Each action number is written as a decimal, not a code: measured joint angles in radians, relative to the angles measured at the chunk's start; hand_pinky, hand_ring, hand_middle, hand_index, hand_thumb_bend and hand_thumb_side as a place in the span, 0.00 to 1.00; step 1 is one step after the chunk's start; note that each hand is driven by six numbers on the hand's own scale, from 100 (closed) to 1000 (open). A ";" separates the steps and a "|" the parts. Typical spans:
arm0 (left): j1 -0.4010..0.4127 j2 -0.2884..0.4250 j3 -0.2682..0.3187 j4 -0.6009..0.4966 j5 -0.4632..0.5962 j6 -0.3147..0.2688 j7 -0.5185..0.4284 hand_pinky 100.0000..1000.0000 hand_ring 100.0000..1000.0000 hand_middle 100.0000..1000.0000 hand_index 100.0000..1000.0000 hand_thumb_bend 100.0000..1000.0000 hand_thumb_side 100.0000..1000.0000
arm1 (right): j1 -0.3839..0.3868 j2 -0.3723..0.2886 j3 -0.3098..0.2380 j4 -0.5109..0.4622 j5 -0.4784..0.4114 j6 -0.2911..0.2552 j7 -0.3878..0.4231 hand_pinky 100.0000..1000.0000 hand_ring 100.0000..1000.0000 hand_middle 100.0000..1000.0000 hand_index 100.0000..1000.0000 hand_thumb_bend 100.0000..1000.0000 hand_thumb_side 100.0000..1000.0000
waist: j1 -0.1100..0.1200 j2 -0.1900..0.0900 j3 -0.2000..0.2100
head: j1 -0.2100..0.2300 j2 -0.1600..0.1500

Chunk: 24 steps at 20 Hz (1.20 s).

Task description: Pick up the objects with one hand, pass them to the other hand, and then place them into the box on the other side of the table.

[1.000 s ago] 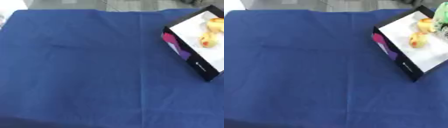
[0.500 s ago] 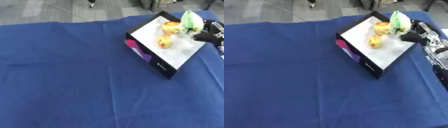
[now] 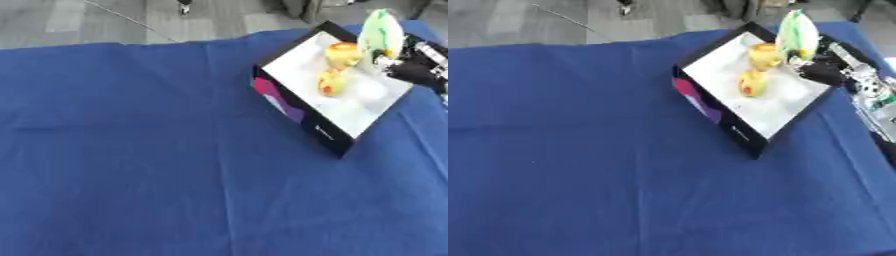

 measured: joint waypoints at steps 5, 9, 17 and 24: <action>0.000 0.000 -0.005 0.000 0.000 0.003 -0.002 0.94 0.78 0.77 0.97 0.06 0.78 | 0.000 -0.004 -0.003 0.000 0.023 -0.010 0.006 1.00 1.00 1.00 1.00 0.00 0.28 | -0.001 0.000 0.003 | 0.002 0.001; 0.000 0.000 -0.005 0.000 0.002 0.006 -0.001 0.94 0.78 0.77 0.97 0.06 0.77 | 0.000 -0.009 -0.003 0.000 0.027 -0.015 0.015 1.00 1.00 1.00 1.00 0.00 0.00 | -0.002 0.000 0.003 | 0.005 0.001; 0.000 0.000 -0.005 0.000 0.006 0.011 -0.002 0.94 0.78 0.77 0.98 0.05 0.75 | -0.009 -0.013 -0.005 0.006 0.045 0.002 0.035 1.00 1.00 1.00 1.00 0.25 0.12 | -0.002 0.000 0.003 | 0.009 0.001; 0.001 0.000 -0.005 0.000 0.007 0.014 0.000 0.94 0.78 0.77 0.98 0.05 0.75 | -0.017 -0.016 -0.005 0.005 0.051 0.005 0.033 1.00 1.00 1.00 1.00 0.25 0.07 | -0.002 0.000 0.001 | 0.011 0.001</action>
